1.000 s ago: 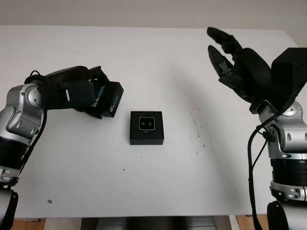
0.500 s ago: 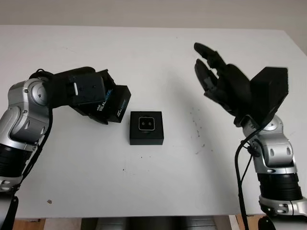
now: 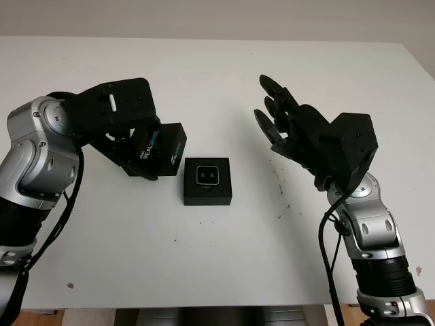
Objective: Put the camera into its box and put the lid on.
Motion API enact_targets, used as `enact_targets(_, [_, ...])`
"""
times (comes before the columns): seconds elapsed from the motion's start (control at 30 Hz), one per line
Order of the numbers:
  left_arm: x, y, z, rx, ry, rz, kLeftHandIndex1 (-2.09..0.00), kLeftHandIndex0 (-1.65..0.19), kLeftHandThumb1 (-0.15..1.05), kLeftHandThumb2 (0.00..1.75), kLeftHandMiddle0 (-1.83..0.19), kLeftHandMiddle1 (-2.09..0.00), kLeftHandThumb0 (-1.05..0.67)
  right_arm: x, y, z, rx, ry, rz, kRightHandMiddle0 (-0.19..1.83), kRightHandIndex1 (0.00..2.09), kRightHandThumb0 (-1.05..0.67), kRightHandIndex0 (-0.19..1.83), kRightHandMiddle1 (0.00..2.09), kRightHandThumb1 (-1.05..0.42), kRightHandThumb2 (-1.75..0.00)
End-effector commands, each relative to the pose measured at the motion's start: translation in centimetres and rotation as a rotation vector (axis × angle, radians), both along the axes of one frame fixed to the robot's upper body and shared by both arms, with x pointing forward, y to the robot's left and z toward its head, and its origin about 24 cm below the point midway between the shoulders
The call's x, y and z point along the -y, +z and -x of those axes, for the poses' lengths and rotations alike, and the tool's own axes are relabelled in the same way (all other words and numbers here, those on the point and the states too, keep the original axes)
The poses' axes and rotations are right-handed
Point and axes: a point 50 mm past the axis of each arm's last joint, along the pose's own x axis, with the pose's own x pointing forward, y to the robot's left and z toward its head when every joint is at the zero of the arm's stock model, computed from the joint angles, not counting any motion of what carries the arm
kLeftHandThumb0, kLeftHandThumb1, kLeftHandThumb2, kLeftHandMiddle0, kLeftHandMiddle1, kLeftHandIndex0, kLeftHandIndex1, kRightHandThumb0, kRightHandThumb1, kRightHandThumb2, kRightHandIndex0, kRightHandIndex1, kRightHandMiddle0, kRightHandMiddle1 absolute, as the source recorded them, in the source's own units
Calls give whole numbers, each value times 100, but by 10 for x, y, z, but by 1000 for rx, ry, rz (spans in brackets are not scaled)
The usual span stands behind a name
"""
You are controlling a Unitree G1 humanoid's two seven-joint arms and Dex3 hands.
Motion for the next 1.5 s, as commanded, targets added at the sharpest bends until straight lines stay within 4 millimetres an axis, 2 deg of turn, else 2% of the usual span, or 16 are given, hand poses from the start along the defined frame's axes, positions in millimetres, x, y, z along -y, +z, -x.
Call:
enact_targets(0.0, [8, 7, 1, 11, -6, 25, -202, -32, 105, 20, -36, -204, -29, -4, 3, 2, 18, 7, -3, 1, 7, -67, 0, 18, -105, -48])
enact_targets(0.27, [18, 5, 1, -9, 77, 85, -200, -27, 105, 22, -38, -209, -31, -7, -1, 1, 30, -3, -2, 3, 8, -70, 3, 21, -105, -46])
enact_targets(0.37, [23, 2, 1, -20, 86, 86, -201, -19, 105, 22, -27, -209, -32, -7, -1, 1, 32, -8, -6, 4, 9, -71, 4, 23, -105, -45])
enact_targets(0.5, [30, -2, 2, -35, 70, 58, -198, -24, 105, 24, -49, -209, -29, -8, -3, 0, 29, -12, -9, 4, 9, -70, 5, 24, -105, -46])
enact_targets(0.67, [37, -6, 2, -35, 37, 40, -200, -25, 105, 23, -41, -204, -28, -10, -3, 0, 25, -6, -19, 3, 8, -71, 5, 25, -105, -46])
enact_targets(0.77, [41, -5, 2, -22, 9, 21, -196, -25, 105, 24, -48, -204, -30, -12, -3, 0, 32, -9, -15, 4, 9, -70, 6, 26, -105, -46])
enact_targets(0.87, [44, -5, 4, -13, -24, 7, -185, -20, 105, 26, -39, -189, -31, -12, -5, 0, 29, -12, -16, 4, 9, -70, 7, 28, -105, -46])
enact_targets(1.0, [47, -6, 7, -16, -27, 35, -191, -26, 105, 24, -38, -193, -32, -12, -6, 0, 23, -15, -15, 3, 8, -69, 6, 28, -105, -46])
enact_targets(1.1, [49, -5, 9, -27, -21, 39, -195, -24, 105, 24, -41, -205, -32, -13, -7, 0, 21, -14, -16, 2, 8, -69, 6, 27, -105, -46])
enact_targets(1.47, [59, -1, 13, -64, -8, 56, -201, -25, 105, 25, -46, -209, -31, -18, -11, -3, 23, 6, -29, 1, 7, -68, 6, 28, -105, -47])
